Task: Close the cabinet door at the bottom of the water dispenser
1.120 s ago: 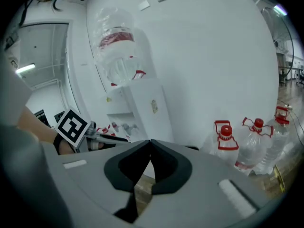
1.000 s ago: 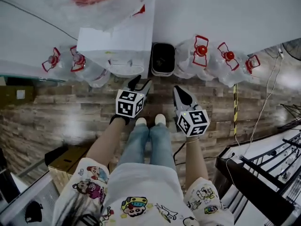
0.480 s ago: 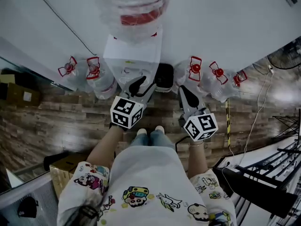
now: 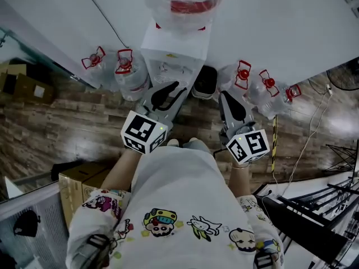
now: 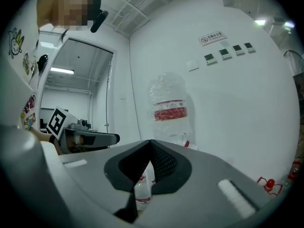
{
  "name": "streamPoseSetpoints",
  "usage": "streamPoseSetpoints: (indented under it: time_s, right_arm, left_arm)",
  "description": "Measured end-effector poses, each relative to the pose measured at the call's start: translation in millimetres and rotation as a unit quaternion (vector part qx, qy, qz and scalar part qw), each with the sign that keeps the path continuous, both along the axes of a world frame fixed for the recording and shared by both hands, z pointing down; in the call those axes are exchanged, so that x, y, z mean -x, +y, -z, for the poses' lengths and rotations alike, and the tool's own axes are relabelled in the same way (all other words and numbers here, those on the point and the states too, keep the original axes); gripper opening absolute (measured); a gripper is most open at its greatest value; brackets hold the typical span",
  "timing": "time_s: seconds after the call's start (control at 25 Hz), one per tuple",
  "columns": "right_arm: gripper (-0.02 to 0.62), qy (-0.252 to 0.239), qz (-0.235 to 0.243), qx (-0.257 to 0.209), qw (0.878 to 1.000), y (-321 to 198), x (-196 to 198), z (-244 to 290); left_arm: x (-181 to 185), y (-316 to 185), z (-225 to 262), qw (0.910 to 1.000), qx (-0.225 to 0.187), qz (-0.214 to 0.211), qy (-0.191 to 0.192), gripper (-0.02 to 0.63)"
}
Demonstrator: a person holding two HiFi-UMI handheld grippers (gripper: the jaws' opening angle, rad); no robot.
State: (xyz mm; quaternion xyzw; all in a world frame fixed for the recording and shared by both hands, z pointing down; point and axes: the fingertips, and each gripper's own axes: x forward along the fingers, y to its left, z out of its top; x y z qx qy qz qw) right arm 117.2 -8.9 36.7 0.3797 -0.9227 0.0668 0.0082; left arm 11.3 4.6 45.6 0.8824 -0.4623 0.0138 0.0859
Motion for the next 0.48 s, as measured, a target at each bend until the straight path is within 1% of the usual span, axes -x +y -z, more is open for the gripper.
streamPoseSetpoints:
  time_s: [0.24,0.36,0.48]
  right_arm:
    - [0.008,-0.008,0.005,-0.003,1.0,16,6,-5]
    - [0.008,-0.009,0.01,-0.006,1.0,23,8,-6]
    - [0.008,-0.003,0.011,-0.009,1.0,30,10,-10]
  left_arm:
    - [11,31,-13,0.9998,0.015,0.017,0.0,0.009]
    - [14,40,-20,0.9993,0.026,0.024,0.011,0.0]
    - [18,45,-24,0.9987,0.027,0.036,0.021,0.0]
